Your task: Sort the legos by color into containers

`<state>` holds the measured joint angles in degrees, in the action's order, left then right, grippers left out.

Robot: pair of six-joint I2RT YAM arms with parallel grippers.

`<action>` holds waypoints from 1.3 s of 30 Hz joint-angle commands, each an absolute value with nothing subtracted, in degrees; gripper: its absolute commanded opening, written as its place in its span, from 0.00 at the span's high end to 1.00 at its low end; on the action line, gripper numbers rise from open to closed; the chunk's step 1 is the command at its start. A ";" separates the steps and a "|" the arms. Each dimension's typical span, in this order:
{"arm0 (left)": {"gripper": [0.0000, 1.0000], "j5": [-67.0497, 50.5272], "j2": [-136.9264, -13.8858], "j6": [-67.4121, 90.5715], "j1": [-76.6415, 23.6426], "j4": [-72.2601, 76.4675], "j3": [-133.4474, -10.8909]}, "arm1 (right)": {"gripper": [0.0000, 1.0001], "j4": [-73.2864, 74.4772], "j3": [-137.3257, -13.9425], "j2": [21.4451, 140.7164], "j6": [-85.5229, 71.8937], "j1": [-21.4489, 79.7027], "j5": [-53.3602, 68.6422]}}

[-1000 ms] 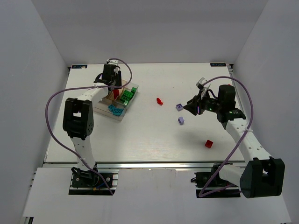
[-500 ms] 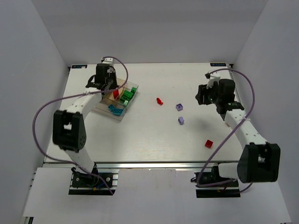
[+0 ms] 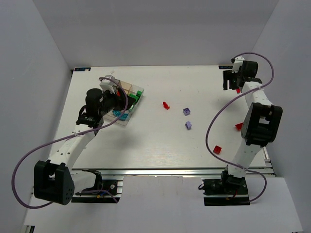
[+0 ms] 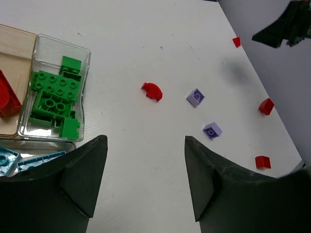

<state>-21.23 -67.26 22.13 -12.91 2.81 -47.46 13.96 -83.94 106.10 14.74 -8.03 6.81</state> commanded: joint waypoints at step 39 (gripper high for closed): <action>0.24 -22.77 -69.70 19.60 -12.83 5.01 -45.70 | 0.42 13.18 -110.83 135.96 18.72 -16.08 2.81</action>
<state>-23.18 -70.04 20.40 -12.91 4.34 -45.74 14.39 -108.07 134.76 19.68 -16.45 -0.64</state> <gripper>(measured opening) 0.758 0.577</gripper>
